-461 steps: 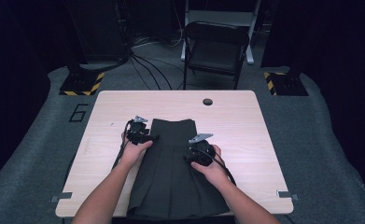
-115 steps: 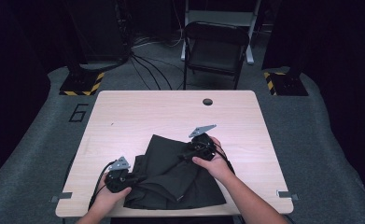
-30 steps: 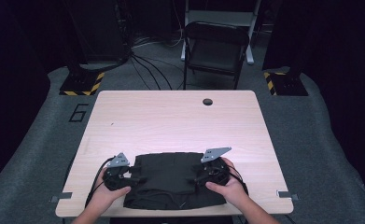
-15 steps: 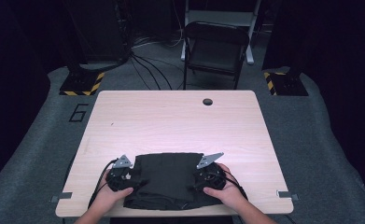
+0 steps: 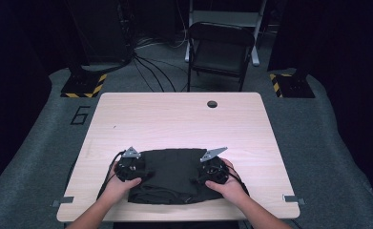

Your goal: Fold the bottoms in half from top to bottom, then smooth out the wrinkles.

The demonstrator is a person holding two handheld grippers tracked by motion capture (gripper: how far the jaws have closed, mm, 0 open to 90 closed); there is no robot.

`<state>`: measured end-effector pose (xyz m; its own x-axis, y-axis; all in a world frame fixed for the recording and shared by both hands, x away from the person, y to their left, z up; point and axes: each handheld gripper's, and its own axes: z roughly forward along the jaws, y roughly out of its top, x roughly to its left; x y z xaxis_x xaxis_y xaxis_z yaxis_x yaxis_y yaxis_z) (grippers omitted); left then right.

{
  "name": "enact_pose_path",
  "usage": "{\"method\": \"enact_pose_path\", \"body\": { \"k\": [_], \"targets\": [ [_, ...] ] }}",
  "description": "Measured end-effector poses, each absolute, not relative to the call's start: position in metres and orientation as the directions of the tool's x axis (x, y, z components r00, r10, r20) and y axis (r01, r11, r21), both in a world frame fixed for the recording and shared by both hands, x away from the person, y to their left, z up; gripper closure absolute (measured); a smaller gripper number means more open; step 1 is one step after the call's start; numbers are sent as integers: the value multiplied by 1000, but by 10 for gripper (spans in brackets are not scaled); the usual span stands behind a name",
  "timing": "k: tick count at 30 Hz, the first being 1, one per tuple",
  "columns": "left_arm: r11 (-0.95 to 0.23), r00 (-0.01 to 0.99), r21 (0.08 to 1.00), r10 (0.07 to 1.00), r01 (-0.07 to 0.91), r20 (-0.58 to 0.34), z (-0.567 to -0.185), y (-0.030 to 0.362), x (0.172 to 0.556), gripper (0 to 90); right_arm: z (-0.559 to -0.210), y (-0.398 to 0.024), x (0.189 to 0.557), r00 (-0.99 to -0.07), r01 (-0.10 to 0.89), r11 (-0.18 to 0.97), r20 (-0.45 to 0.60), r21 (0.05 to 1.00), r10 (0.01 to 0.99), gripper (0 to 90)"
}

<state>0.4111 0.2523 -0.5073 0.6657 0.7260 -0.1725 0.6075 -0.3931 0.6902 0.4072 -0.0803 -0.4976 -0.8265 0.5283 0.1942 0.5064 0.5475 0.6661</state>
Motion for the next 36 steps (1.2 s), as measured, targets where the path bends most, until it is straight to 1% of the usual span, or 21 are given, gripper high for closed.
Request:
{"method": "enact_pose_path", "body": {
  "k": [4,7,11,14,17,21,24,27,30,36],
  "targets": [
    [-338,641,707,739,621,-209,-511,256,423,396,-500,-81,417,-810,520,518,199,679,552,355],
    [-319,629,717,748,620,-210,-512,257,429,403,-501,-81,422,-797,537,503,212,678,566,354],
    [-345,628,719,761,604,-162,-510,254,436,404,-501,-79,427,-792,534,492,203,687,577,351],
    [-346,622,725,770,596,-143,-509,252,438,403,-502,-79,428,-781,538,478,197,694,593,345],
    [-342,619,734,774,587,-135,-508,253,434,403,-501,-80,425,-770,548,464,203,696,605,327],
    [-312,606,744,780,591,-154,-502,257,430,413,-500,-82,422,-760,560,450,215,695,613,321],
    [-303,606,753,780,585,-157,-494,259,424,425,-495,-83,418,-771,529,460,177,713,612,330],
    [-317,633,765,760,560,-149,-483,260,417,435,-484,-82,409,-794,472,493,109,731,598,345],
    [-348,664,769,736,536,-130,-474,260,410,436,-475,-80,401,-828,408,525,61,747,557,363],
    [-367,697,776,706,514,-128,-466,263,392,446,-466,-71,386,-854,389,521,86,759,513,389]
  ]
}}
